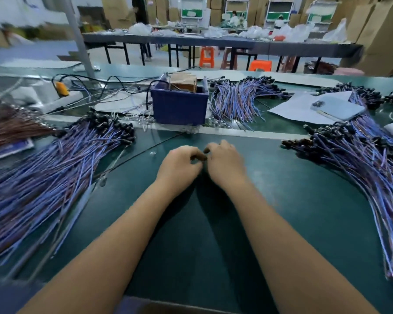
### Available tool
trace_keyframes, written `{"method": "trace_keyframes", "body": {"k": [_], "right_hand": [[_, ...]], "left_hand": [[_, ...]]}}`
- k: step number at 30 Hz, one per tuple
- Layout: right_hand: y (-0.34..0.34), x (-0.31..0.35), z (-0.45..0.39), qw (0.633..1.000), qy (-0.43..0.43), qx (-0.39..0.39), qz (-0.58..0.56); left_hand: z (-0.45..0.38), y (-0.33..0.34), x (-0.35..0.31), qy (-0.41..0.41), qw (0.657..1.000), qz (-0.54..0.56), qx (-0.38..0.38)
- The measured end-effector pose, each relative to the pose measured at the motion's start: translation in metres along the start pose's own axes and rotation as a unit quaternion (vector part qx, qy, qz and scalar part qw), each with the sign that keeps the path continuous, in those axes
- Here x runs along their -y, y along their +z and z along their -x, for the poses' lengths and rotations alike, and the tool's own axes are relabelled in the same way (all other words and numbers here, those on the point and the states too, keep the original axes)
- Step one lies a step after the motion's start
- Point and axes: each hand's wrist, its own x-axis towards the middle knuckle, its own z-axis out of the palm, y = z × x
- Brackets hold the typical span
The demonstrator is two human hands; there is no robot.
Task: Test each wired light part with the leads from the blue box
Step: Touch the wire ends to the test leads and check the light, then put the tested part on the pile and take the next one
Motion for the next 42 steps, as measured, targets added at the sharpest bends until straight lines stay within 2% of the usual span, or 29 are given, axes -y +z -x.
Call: {"method": "trace_keyframes", "body": {"k": [3, 5, 8, 10, 16, 19, 22, 25, 28, 31, 33, 34, 36, 38, 40, 42], "right_hand": [[0.018, 0.029, -0.003, 0.999, -0.036, 0.010, -0.020], [0.027, 0.034, -0.002, 0.999, -0.037, 0.003, -0.021], [0.032, 0.025, -0.002, 0.998, -0.035, -0.007, -0.047], [0.031, 0.021, -0.004, 0.995, -0.031, -0.008, -0.091], [0.033, 0.017, -0.004, 0.989, -0.033, -0.016, -0.144], [0.034, 0.017, -0.005, 0.987, -0.032, -0.015, -0.157], [0.032, 0.018, -0.006, 0.973, -0.006, -0.032, -0.228], [0.023, 0.018, -0.007, 0.901, 0.054, -0.040, -0.428], [0.009, 0.015, -0.006, 0.800, 0.086, 0.006, -0.594], [-0.005, 0.003, -0.007, 0.685, 0.107, 0.078, -0.717], [-0.011, -0.004, -0.007, 0.622, 0.141, 0.107, -0.763], [-0.013, -0.006, -0.007, 0.601, 0.156, 0.112, -0.776], [-0.014, -0.006, -0.007, 0.587, 0.173, 0.099, -0.784], [-0.012, -0.006, -0.007, 0.608, 0.172, 0.068, -0.772], [-0.009, -0.008, -0.008, 0.631, 0.150, 0.046, -0.760], [-0.008, -0.010, -0.007, 0.625, 0.128, 0.054, -0.769]], "left_hand": [[-0.008, -0.028, 0.028, -0.039, 0.993, -0.084, -0.073], [-0.013, -0.041, 0.044, -0.096, 0.979, -0.140, -0.111], [-0.015, -0.050, 0.062, -0.200, 0.956, -0.191, -0.098], [-0.016, -0.052, 0.070, -0.242, 0.943, -0.212, -0.079], [-0.023, -0.047, 0.078, -0.265, 0.927, -0.242, -0.110], [-0.022, -0.046, 0.081, -0.239, 0.939, -0.186, -0.162], [-0.021, -0.043, 0.069, -0.110, 0.959, -0.101, -0.239], [-0.018, -0.035, 0.033, 0.040, 0.963, 0.037, -0.263], [-0.010, -0.018, -0.006, 0.094, 0.952, 0.235, -0.174], [-0.002, -0.006, -0.034, 0.072, 0.897, 0.434, -0.028], [0.002, -0.002, -0.038, 0.076, 0.885, 0.456, 0.059], [0.003, 0.000, -0.036, 0.072, 0.882, 0.454, 0.103], [0.006, -0.001, -0.032, 0.030, 0.876, 0.442, 0.191], [0.006, -0.002, -0.027, -0.003, 0.869, 0.417, 0.267], [0.004, -0.006, -0.021, 0.000, 0.855, 0.400, 0.329], [0.001, -0.010, -0.015, 0.019, 0.831, 0.394, 0.391]]}}
